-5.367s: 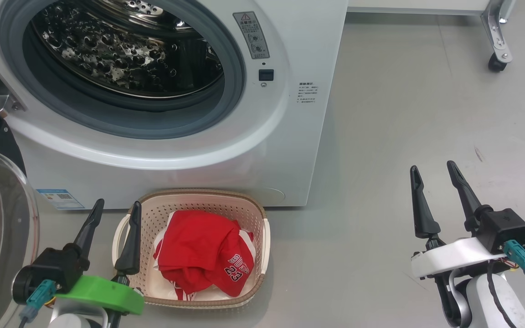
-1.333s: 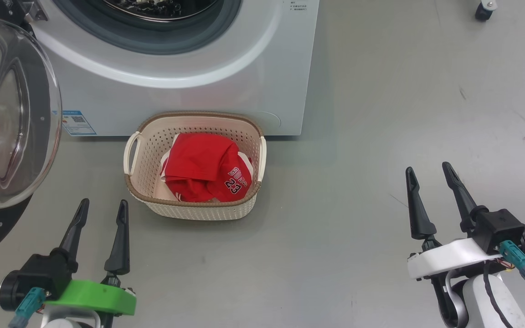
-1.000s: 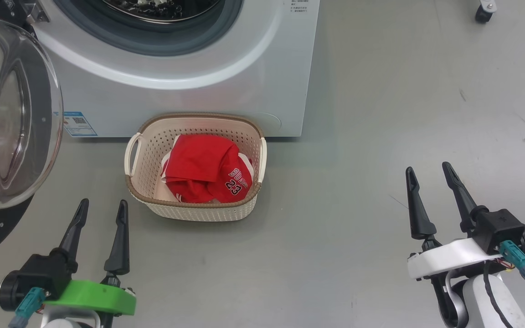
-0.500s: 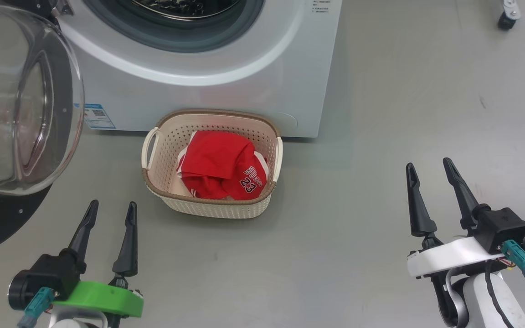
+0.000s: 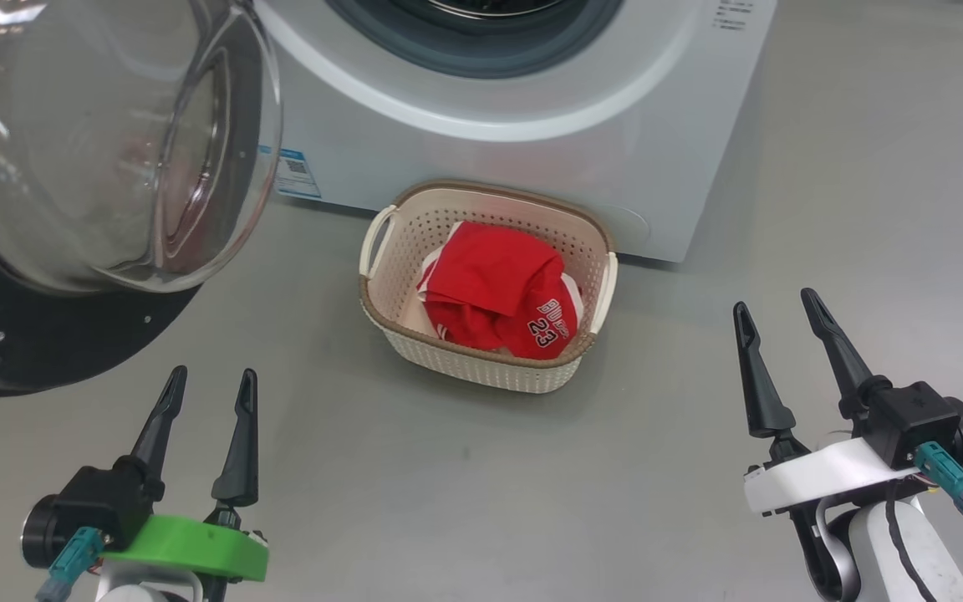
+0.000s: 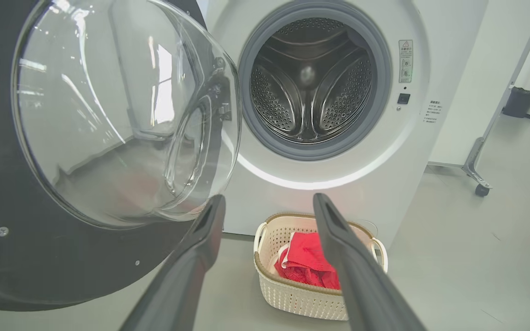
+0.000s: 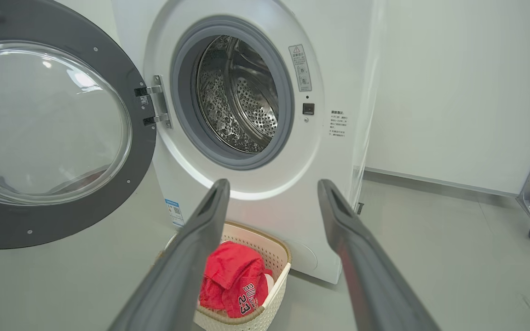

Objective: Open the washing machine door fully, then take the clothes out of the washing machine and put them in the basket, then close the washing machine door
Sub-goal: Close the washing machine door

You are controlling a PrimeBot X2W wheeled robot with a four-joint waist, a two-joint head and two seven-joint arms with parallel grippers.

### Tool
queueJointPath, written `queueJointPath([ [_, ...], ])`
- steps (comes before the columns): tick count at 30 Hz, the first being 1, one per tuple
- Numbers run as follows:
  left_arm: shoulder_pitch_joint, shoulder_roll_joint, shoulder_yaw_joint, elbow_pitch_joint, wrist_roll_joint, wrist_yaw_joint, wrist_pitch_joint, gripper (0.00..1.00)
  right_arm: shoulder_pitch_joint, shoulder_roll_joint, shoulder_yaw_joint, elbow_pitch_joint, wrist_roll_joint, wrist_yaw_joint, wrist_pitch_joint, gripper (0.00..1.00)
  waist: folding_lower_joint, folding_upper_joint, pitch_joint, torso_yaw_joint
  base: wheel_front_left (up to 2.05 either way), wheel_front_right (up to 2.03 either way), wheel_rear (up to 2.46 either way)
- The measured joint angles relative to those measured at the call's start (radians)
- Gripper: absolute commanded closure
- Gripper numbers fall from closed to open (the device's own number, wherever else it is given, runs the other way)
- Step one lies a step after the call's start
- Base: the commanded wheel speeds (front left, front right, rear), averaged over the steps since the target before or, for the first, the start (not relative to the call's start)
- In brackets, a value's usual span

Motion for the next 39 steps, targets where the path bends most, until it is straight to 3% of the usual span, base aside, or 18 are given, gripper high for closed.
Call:
queueJointPath([
  [17,0.014,-0.004,-0.015,-0.002,0.001,0.000,0.000,0.00,0.037,0.001,0.012,0.001,0.002,0.011,0.000,0.00,0.0001,0.0000,-0.033,0.235,0.00,0.00,0.00],
  [22,0.044,-0.005,0.022,-0.025,0.000,0.000,0.000,0.00,0.041,0.002,0.059,0.004,0.002,0.016,0.000,0.00,0.0001,0.0000,-0.042,0.289,0.00,0.00,0.00],
  [39,0.091,-0.006,0.079,-0.087,0.000,0.006,0.000,0.00,0.012,0.002,0.127,0.042,0.004,0.028,0.000,0.00,0.0001,0.0000,-0.041,0.325,0.00,0.00,0.00],
])
